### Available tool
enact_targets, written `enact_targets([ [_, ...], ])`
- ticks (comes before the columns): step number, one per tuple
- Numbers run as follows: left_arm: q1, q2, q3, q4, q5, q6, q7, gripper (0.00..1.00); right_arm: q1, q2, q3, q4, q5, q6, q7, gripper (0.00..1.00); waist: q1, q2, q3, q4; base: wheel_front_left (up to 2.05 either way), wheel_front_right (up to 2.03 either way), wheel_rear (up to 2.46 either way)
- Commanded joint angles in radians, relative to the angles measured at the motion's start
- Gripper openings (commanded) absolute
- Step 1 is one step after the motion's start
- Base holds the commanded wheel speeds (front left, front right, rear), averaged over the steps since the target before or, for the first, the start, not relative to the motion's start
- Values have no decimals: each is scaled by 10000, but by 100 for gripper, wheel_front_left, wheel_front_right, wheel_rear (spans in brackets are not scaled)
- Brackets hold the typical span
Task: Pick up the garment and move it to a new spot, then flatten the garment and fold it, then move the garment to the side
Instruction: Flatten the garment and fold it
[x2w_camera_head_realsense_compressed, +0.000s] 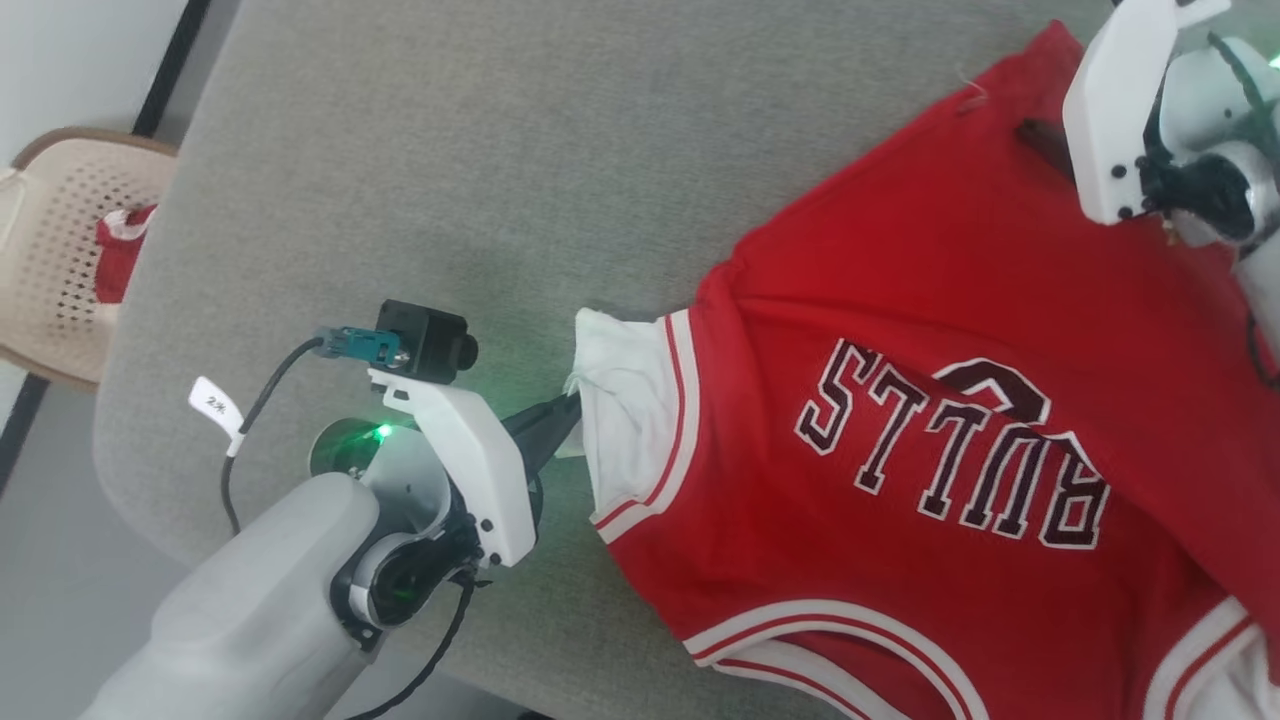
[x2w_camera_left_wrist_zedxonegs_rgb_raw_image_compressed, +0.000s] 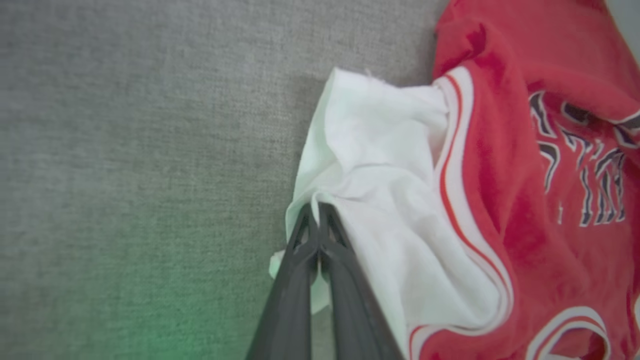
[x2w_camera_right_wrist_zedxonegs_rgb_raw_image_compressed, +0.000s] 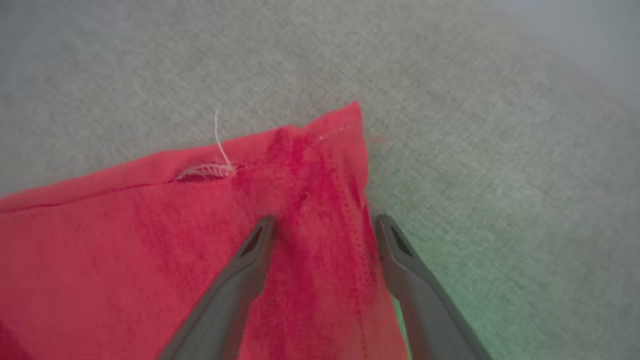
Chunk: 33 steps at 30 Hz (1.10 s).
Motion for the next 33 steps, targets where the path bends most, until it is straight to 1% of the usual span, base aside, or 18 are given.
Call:
enact_targets([
  [1,-41,-29,-94,237,77,-25,4,0,17,4,411,441,85,1,525,100,0,0,116,162,0,0,0],
  [3,-33,-102,-100,409,43,-97,-28,0,165,-82,998,1071,150,3,1411,100,0,0,134,210,0,0,0],
  [6,-69,-177,-108,624,-5,-211,-68,0,311,-32,1317,1873,406,3,2280,100,0,0,157,235,0,0,0],
  [7,-92,-185,-109,693,-11,-238,-59,0,312,-3,1435,1998,446,3,2457,59,0,0,164,233,0,0,0],
  [8,-121,-195,-105,761,-15,-257,-61,0,253,0,1474,2077,522,3,2475,0,0,0,171,222,0,0,0],
  [10,-149,-202,-90,825,-34,-267,-65,0,182,1,1560,2093,532,3,2509,0,0,0,173,197,0,0,0],
  [13,-320,-181,-21,964,-58,-297,20,0,-253,-57,1573,1840,639,-8,1786,0,0,0,158,75,0,0,0],
  [15,-482,-86,52,1022,-88,-289,108,0,-526,-71,1618,1809,655,-11,1489,0,0,0,78,-59,0,0,0],
  [19,-1020,366,289,955,14,-170,402,0,-970,14,1675,1476,923,-9,930,0,0,0,-223,-500,0,0,0],
  [24,-1998,1148,555,770,295,62,982,0,-1360,-3,1810,918,1304,-5,158,0,0,0,-770,-1200,0,0,0],
  [29,-3078,1857,740,664,493,280,1767,0,-1459,-216,1870,358,1679,-5,-659,0,0,0,-1345,-2004,0,0,0],
  [30,-3502,2068,800,707,608,336,2012,0,-1456,-282,1973,89,1828,-5,-927,0,0,0,-1590,-2325,0,0,0],
  [33,-4130,2374,860,873,915,416,2289,0,-1488,-465,2034,-337,2138,-5,-1306,0,0,0,-1919,-2792,0,0,0],
])
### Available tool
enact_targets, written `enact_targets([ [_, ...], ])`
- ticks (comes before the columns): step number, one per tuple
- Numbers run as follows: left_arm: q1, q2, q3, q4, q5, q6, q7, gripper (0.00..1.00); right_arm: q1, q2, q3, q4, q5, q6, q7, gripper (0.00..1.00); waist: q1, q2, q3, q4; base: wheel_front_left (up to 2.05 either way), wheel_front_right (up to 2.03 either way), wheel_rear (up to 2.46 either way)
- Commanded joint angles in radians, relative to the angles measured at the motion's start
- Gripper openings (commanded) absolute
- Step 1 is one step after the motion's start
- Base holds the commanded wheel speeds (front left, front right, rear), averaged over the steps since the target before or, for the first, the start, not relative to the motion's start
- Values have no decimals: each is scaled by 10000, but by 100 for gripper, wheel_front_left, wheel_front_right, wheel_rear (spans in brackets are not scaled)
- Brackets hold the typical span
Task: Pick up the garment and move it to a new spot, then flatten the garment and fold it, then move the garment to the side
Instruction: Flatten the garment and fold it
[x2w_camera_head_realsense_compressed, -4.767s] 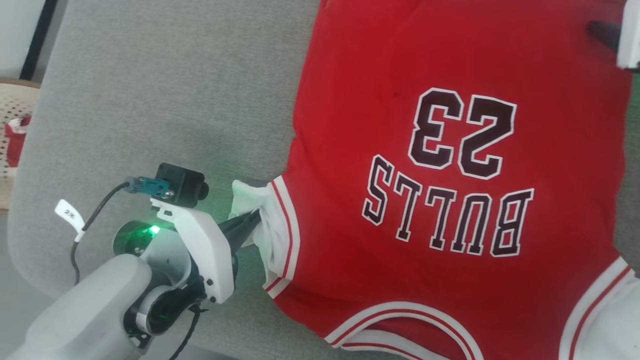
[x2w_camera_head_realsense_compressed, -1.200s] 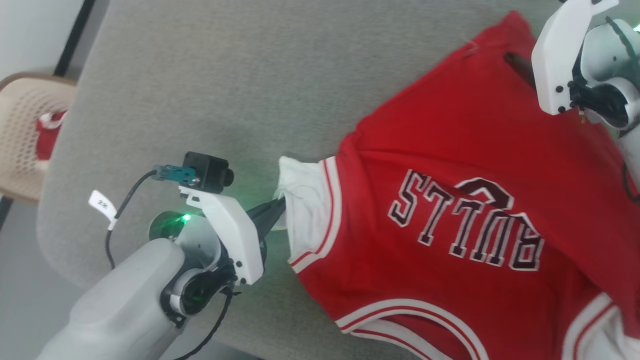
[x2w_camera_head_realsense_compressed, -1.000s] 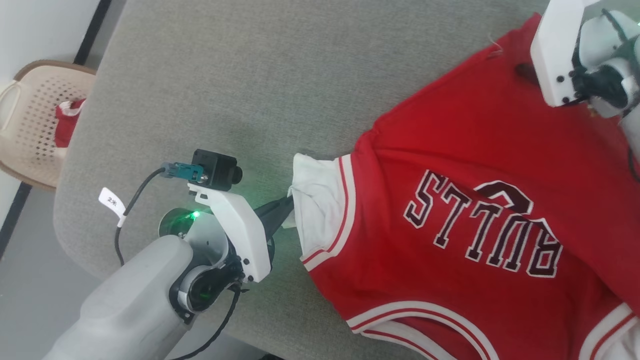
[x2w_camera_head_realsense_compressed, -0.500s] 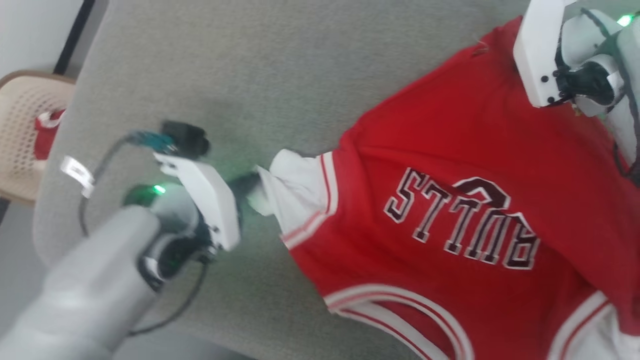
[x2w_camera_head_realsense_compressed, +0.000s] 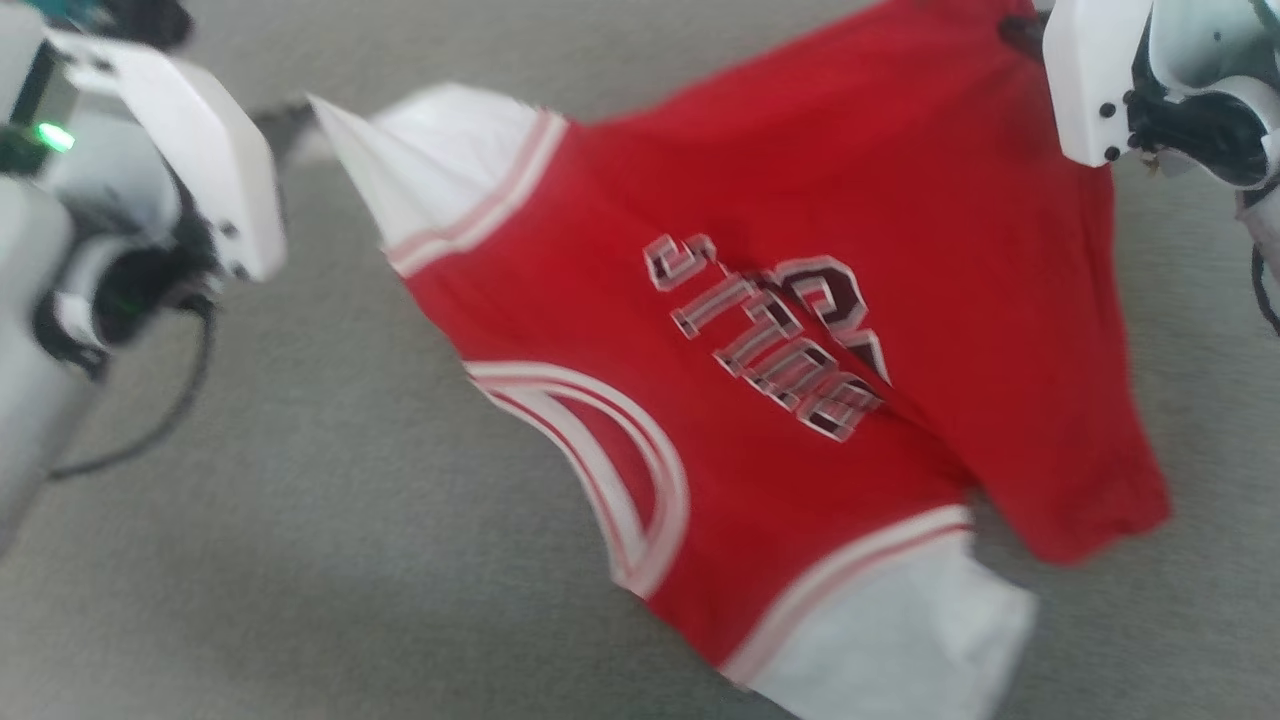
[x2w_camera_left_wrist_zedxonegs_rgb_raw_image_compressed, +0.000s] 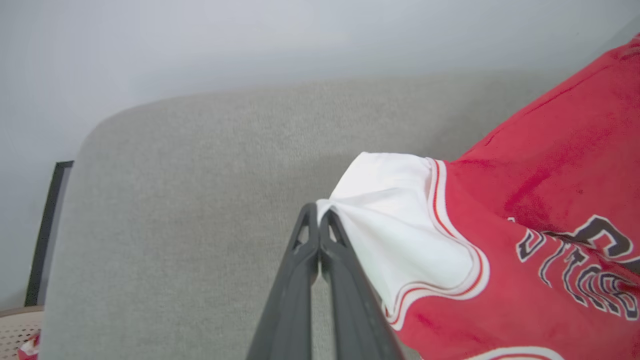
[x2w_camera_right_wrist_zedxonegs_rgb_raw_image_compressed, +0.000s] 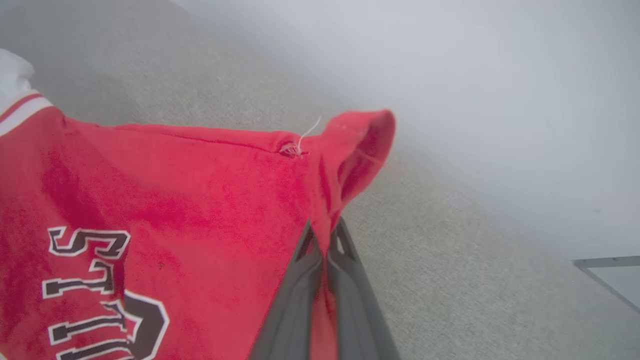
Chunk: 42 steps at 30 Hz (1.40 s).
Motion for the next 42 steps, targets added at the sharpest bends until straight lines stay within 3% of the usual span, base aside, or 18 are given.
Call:
enact_targets([
  [1,-422,188,77,140,285,88,108,0,-112,-137,30,-226,159,-16,-227,0,0,0,-621,-724,0,0,0],
  [11,-2202,459,77,867,853,-179,689,0,-157,-751,-122,-1329,615,-16,-800,0,0,0,-1496,-1859,0,0,0],
  [16,-2803,384,108,1222,925,-234,897,0,-226,-626,-491,-1363,518,-16,-1090,0,0,0,-1718,-2257,0,0,0],
  [21,-3441,232,144,1567,1317,-431,384,0,-477,-368,-740,-1129,154,-16,-1562,0,0,0,-1569,-2490,0,0,0],
  [30,-5494,-431,156,3183,2935,-921,-2422,0,-1977,804,-1292,929,-1256,-16,-3950,0,0,0,-147,-2752,0,0,0],
  [39,-7770,-1058,118,4567,4656,-1097,-6382,0,-3853,1779,-1937,3303,-3668,-16,-7953,0,0,0,1066,-2553,0,0,0],
  [42,-7907,-1262,-35,4845,4843,-1466,-6960,0,-3916,2121,-1784,3984,-4256,-16,-8569,0,0,0,1146,-2378,0,0,0],
])
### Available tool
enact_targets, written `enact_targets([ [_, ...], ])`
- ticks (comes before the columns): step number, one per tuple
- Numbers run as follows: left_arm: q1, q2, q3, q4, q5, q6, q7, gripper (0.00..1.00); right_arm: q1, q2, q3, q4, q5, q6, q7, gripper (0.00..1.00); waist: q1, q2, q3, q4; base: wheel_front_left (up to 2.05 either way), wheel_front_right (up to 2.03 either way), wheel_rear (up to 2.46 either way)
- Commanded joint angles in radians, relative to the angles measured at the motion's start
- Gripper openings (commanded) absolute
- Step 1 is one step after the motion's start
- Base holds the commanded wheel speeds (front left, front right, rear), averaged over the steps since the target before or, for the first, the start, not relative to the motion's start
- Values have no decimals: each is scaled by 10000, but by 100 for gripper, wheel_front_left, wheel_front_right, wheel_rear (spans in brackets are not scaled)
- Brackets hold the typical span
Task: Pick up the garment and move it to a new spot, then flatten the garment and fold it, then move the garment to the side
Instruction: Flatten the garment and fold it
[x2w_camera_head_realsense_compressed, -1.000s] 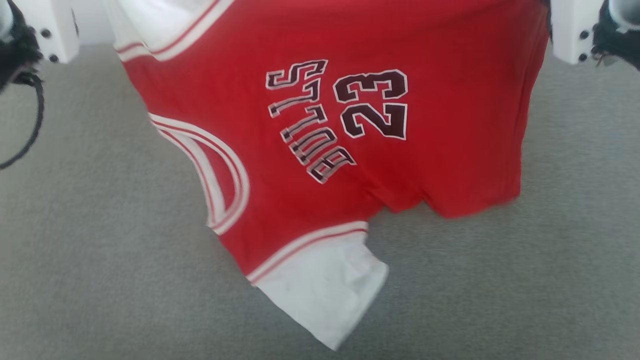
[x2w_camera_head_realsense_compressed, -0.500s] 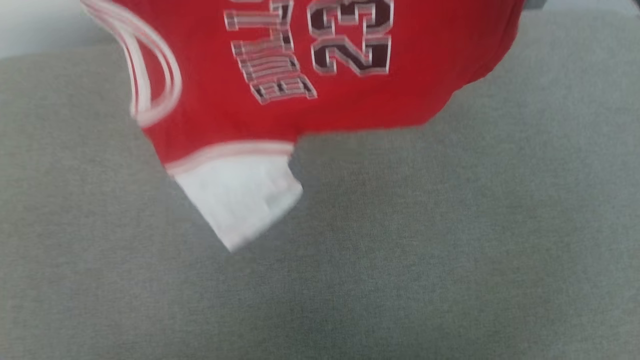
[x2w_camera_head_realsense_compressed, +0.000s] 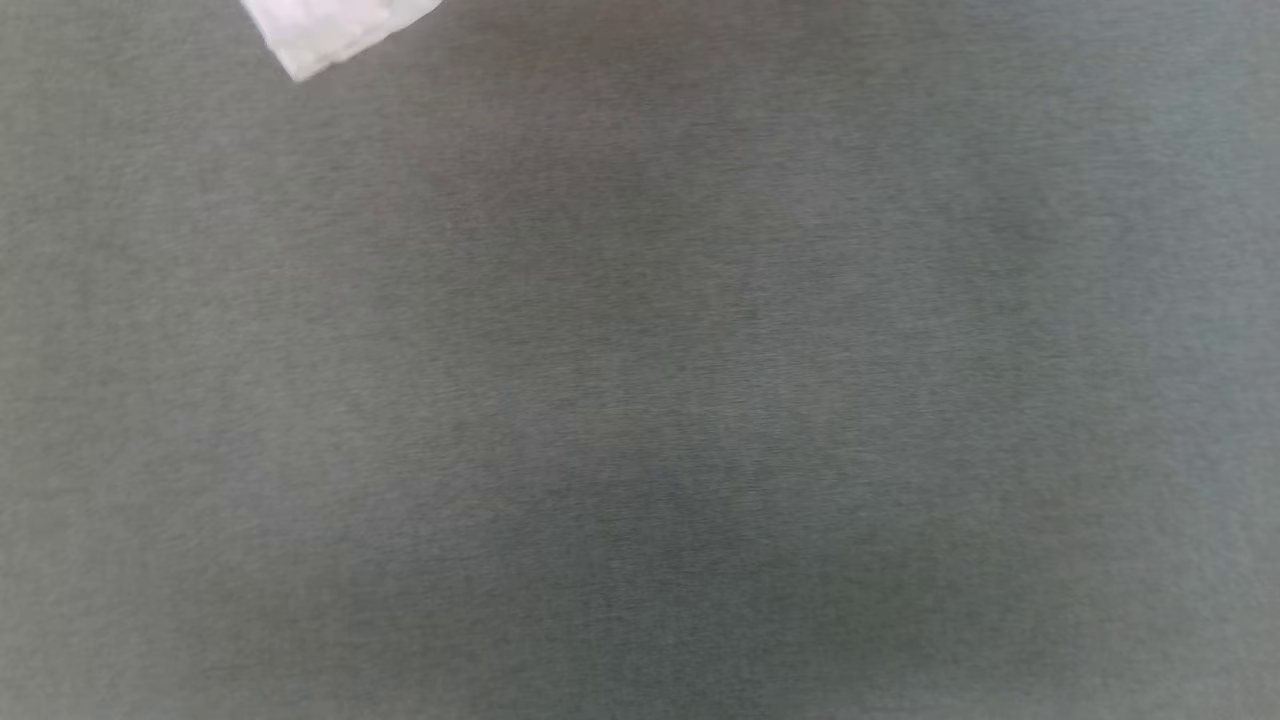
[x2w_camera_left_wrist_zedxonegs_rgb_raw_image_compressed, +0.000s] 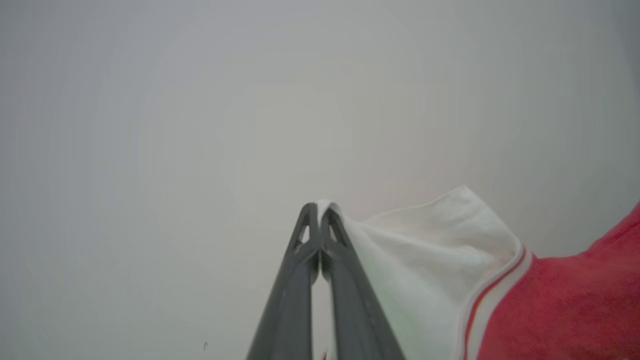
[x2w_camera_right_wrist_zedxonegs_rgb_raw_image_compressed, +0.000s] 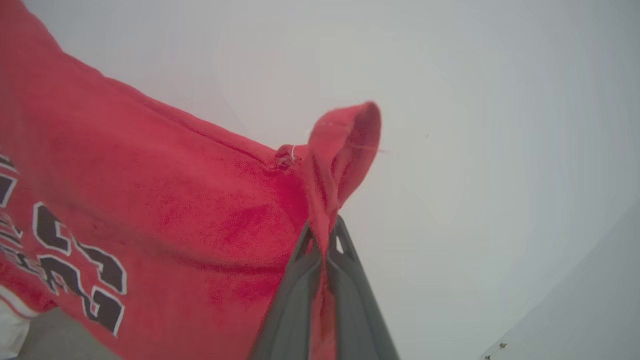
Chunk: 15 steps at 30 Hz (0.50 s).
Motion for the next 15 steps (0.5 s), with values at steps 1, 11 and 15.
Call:
enact_targets([
  [1,38,3,-70,122,97,-159,-113,0,194,194,158,220,-120,-14,-21,0,0,0,63,190,0,0,0],
  [11,2402,-182,-1014,469,-1396,-1061,1561,0,2088,19,1385,528,1232,-14,687,0,0,0,-338,857,0,0,0],
  [15,3682,70,-1514,-286,-2580,-1086,2993,0,3046,-369,1891,-114,2296,-14,1279,0,0,0,-579,1013,0,0,0],
])
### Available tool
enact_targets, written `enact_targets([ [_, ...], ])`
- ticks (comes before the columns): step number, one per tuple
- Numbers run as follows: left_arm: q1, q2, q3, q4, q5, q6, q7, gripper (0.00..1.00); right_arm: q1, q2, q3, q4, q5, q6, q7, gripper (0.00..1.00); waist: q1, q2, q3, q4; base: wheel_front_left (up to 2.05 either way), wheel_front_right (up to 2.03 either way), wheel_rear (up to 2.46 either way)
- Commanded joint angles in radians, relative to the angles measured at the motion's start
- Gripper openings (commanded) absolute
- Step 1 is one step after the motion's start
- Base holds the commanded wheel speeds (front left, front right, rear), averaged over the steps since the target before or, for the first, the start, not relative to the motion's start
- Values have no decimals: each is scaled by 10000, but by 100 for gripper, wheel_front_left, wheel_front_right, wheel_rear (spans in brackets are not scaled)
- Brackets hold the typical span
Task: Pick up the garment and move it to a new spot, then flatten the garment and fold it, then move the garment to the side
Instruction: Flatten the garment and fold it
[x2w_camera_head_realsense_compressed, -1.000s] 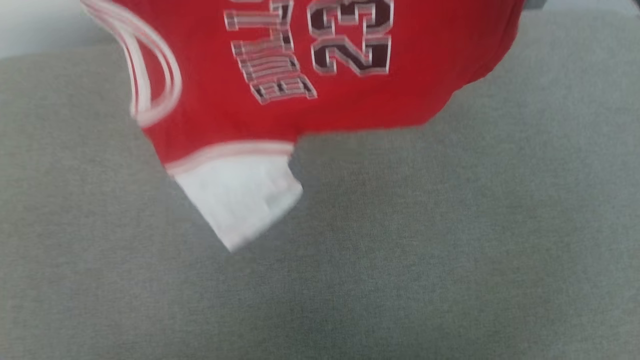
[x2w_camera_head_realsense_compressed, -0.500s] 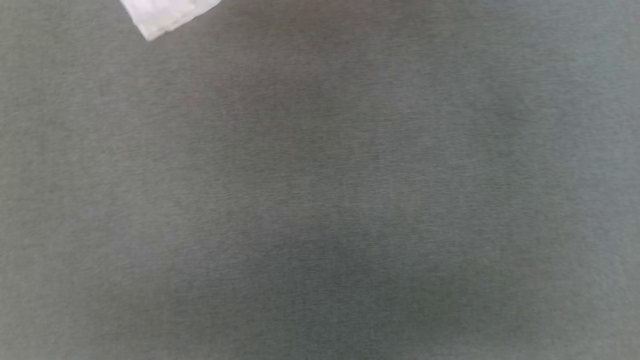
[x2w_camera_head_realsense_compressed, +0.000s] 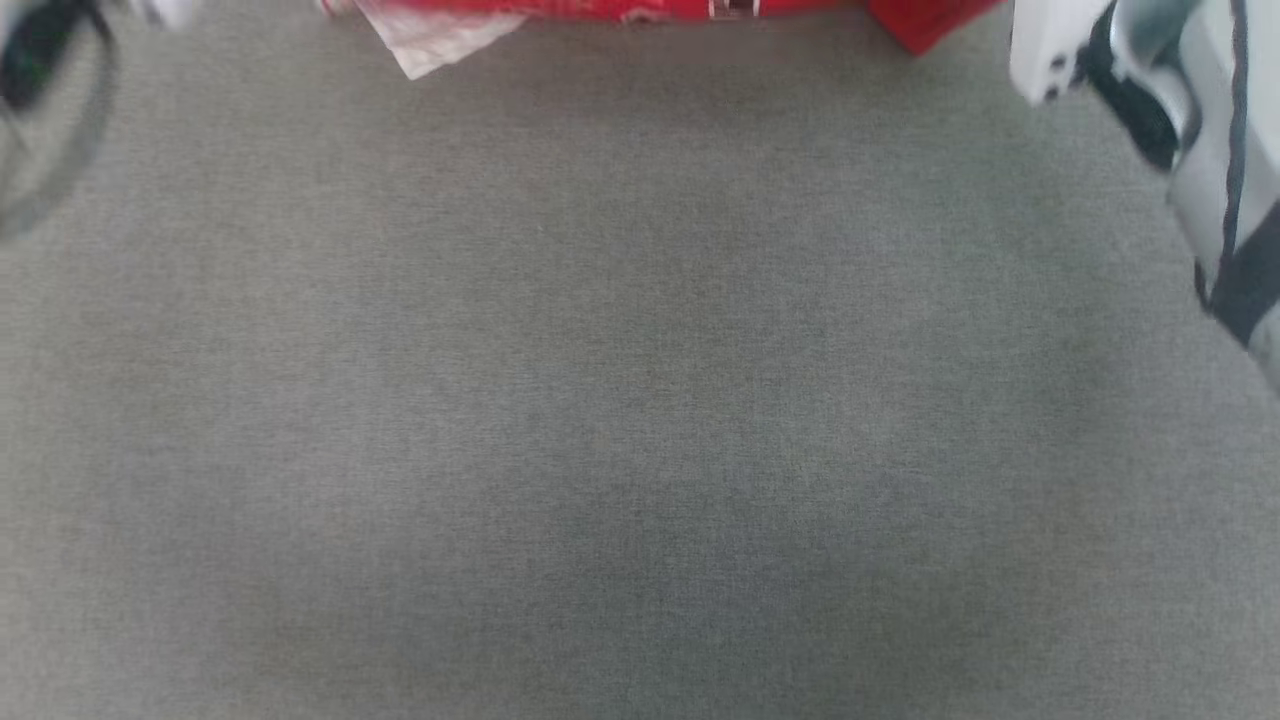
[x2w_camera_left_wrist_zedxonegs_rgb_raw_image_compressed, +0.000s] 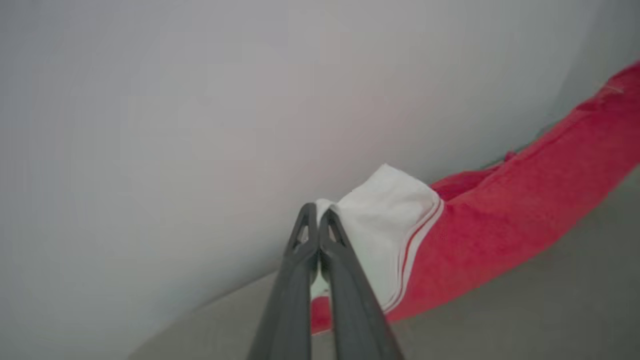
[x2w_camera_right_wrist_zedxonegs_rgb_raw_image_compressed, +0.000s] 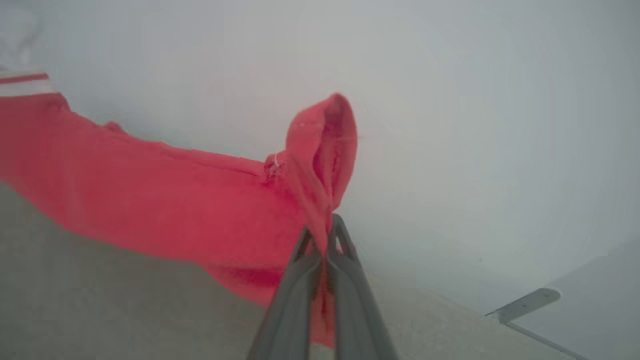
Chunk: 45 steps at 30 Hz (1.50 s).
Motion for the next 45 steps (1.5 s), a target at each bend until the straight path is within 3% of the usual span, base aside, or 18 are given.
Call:
enact_targets([
  [1,439,187,-70,-241,-415,-16,421,0,346,-243,185,-251,255,-16,177,0,-1,0,-158,111,0,0,0],
  [5,1744,624,-201,-1183,-1356,8,1516,0,1278,-744,745,-1233,1170,-16,907,0,-1,0,-390,223,0,0,0],
  [10,2966,1208,-230,-2458,-2114,533,2441,0,2321,-1407,1068,-2261,2073,-16,1720,0,-1,0,-587,294,0,0,0],
  [14,4348,1949,-301,-4257,-2692,1406,3026,0,3437,-2048,1268,-3451,2781,-16,2505,0,-1,0,-757,323,0,0,0],
  [23,7478,3771,-571,-8482,-3680,3949,3264,0,6211,-3770,1171,-6246,3535,-12,3311,0,-1,0,-1068,271,0,0,0],
  [30,9450,4454,-1052,-10513,-4281,5196,3070,0,8128,-4786,719,-8045,3866,-10,3839,0,-1,0,-1249,237,0,0,0],
  [38,10789,4922,-1578,-11742,-4830,6106,3278,0,9971,-5819,318,-9767,4145,-10,4411,0,-1,0,-1236,165,0,0,0],
  [45,10412,5408,-1143,-12113,-4501,6243,2905,0,10590,-5801,-619,-10264,4077,-10,4140,0,-1,0,-1117,37,0,0,0],
])
